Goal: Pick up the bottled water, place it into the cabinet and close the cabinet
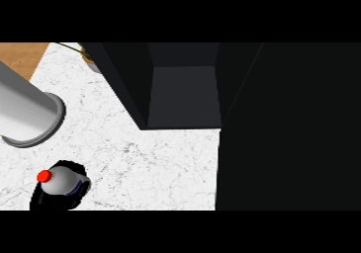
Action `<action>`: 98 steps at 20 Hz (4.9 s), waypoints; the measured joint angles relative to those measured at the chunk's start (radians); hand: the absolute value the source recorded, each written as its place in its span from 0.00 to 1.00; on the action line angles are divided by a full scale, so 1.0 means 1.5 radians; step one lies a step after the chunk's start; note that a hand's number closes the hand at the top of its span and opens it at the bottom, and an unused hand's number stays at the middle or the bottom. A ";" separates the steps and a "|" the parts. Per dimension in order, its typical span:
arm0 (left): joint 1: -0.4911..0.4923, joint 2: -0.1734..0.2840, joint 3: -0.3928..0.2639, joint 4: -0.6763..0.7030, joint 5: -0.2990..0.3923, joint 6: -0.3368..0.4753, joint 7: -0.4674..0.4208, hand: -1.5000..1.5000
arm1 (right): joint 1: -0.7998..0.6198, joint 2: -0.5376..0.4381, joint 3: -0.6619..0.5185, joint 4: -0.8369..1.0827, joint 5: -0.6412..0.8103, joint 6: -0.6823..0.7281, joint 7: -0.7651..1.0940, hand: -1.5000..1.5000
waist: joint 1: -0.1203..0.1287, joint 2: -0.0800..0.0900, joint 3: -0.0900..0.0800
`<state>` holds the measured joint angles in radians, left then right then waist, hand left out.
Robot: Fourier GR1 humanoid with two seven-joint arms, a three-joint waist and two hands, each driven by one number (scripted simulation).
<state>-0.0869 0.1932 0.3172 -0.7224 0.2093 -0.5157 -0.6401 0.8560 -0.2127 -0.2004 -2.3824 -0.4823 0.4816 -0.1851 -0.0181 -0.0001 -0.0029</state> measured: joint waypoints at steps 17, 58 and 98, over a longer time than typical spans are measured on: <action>-0.091 -0.049 -0.030 -0.069 -0.004 0.095 0.009 1.00 | 0.028 -0.018 -0.022 0.003 -0.023 0.009 -0.022 0.00 | 0.007 -0.003 0.002; -0.373 -0.128 -0.379 -0.124 0.053 0.698 0.257 1.00 | 0.000 -0.068 -0.053 0.022 -0.087 0.010 -0.022 0.00 | -0.019 0.002 0.002; -0.713 -0.128 -0.264 0.311 0.108 0.627 0.022 0.00 | -0.017 -0.091 -0.073 0.034 -0.132 0.033 -0.030 0.00 | -0.035 0.010 0.001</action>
<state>-1.1564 0.0013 -0.0794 -0.2566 0.3715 0.4247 -0.6074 0.8298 -0.3487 -0.3105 -2.3314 -0.6810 0.5306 -0.2306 -0.0703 0.0151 -0.0021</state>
